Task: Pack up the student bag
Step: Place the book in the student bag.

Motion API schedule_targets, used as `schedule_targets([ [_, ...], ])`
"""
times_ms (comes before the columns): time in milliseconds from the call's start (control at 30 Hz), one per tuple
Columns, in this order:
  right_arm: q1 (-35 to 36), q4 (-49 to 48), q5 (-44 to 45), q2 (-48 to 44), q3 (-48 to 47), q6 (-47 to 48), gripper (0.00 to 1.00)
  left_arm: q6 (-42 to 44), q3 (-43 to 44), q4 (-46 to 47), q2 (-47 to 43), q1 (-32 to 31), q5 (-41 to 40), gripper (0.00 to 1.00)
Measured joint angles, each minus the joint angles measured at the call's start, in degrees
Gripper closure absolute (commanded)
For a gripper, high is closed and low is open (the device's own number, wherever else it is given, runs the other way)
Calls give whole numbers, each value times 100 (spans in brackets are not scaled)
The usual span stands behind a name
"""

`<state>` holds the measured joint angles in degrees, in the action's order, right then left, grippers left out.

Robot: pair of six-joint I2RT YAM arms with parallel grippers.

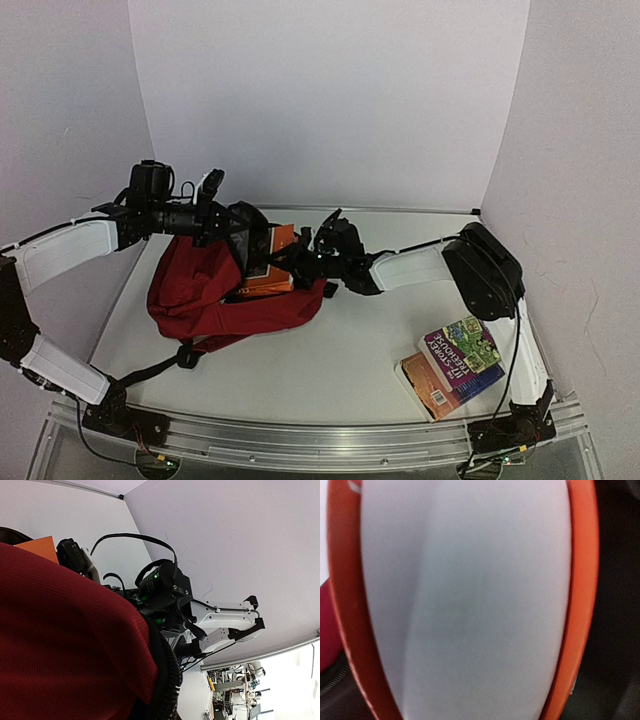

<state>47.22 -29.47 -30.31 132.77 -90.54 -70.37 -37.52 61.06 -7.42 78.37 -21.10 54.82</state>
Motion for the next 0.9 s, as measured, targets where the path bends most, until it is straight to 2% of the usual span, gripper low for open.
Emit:
schedule_targets([
  [233, 22, -274, 467, -660, 1340, 156, 69, 26, 219, 4, 274, -385, 101, 100],
  [467, -35, -416, 368, -1513, 2286, 153, 71, 166, 635, -6, 743, -991, 213, 100],
  [767, -63, -2332, -540, -1346, 2934, -1283, 75, 271, 1053, -1, 1193, -1433, 250, 100],
  [900, -11, -2267, -755, -1019, 2643, -1310, 75, 285, 1217, -9, 1228, -1521, 344, 100],
])
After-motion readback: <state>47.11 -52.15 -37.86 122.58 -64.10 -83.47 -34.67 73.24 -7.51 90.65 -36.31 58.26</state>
